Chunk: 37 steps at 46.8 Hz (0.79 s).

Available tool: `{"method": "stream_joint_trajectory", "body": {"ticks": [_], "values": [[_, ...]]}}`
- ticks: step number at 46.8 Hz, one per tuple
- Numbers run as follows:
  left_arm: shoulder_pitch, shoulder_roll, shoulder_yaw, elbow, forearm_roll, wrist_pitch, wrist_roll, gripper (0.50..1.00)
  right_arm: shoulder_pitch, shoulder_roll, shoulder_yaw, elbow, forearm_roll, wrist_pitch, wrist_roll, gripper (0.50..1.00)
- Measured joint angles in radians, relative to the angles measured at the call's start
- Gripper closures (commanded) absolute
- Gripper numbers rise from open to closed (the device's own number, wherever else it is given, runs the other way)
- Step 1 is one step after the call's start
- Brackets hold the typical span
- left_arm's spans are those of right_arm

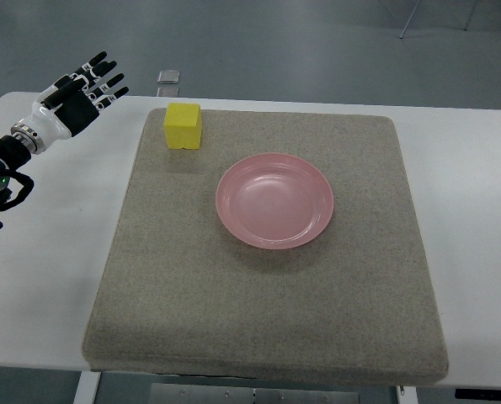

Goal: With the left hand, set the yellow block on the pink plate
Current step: 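Raise the left hand and move it toward the yellow cube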

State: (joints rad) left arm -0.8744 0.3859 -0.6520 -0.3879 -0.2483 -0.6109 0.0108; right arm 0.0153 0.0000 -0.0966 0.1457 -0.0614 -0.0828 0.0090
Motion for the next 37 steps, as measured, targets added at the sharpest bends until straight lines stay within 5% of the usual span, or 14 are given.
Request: {"method": "stream_joint_trajectory", "body": {"ticks": [19,28,37], "values": [[0.006,0.0,-0.001,0.005,0.0,0.0,-0.012,0.506,0.0,0.0,0.0,0.0,0.0,0.0,0.0,0.576],[0.009,0.001,0.003,0.023,0.01,0.0,-0.099,0.506,0.0,0.0,0.0,0.0,0.0,0.0,0.0,0.576],[0.0,0.008,0.018,0.027,0.026,0.0,-0.109,0.506,0.0,0.0,0.0,0.0,0.0,0.0,0.0,0.576]]}}
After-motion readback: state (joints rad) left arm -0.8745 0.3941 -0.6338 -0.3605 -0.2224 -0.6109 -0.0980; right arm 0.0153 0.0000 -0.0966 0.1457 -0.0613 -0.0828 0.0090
